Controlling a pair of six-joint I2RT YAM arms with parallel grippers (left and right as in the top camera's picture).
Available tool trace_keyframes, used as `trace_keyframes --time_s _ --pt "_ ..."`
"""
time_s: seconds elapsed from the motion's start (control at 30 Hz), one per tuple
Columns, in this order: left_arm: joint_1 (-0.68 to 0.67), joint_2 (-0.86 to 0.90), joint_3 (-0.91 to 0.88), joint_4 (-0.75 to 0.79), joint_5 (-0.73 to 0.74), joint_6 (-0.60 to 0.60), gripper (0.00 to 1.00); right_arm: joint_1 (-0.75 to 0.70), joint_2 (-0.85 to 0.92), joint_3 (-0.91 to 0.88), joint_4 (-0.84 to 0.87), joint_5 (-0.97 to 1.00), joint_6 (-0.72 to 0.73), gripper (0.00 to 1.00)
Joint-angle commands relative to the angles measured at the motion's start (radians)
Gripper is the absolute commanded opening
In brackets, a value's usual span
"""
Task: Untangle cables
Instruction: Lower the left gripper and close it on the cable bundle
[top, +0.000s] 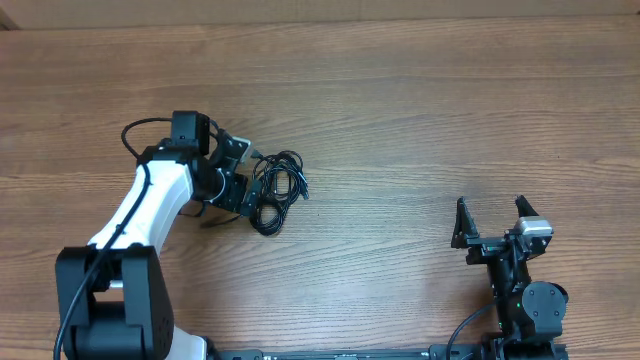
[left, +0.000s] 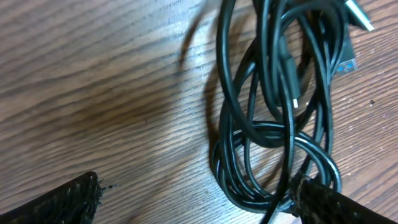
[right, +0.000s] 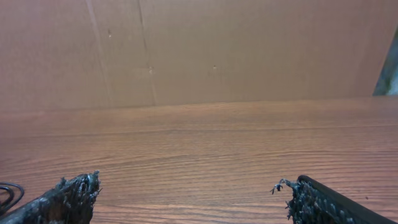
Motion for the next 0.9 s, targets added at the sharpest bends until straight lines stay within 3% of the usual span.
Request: trace_keyframes --time_s 0.0,0.17,0.3,0.7,0.87 --pt "-0.002 0.052 0.018 0.003 0.005 0.074 0.98 -0.005 -0.008 -0.01 0.006 0.008 -0.008 1.0" --pt "-0.002 0.098 0.018 0.026 0.006 0.161 0.96 -0.005 -0.008 -0.01 0.006 0.008 -0.008 1.0" --pt "-0.004 0.117 0.018 0.06 0.006 0.147 1.0 -0.005 -0.008 -0.01 0.006 0.008 -0.008 1.0" --pt "-0.078 0.128 0.018 0.119 0.034 0.122 0.98 -0.005 -0.008 -0.01 0.006 0.008 -0.008 1.0" --pt "-0.095 0.128 0.018 0.12 0.093 0.122 0.88 -0.005 -0.008 -0.01 0.006 0.008 -0.008 1.0"
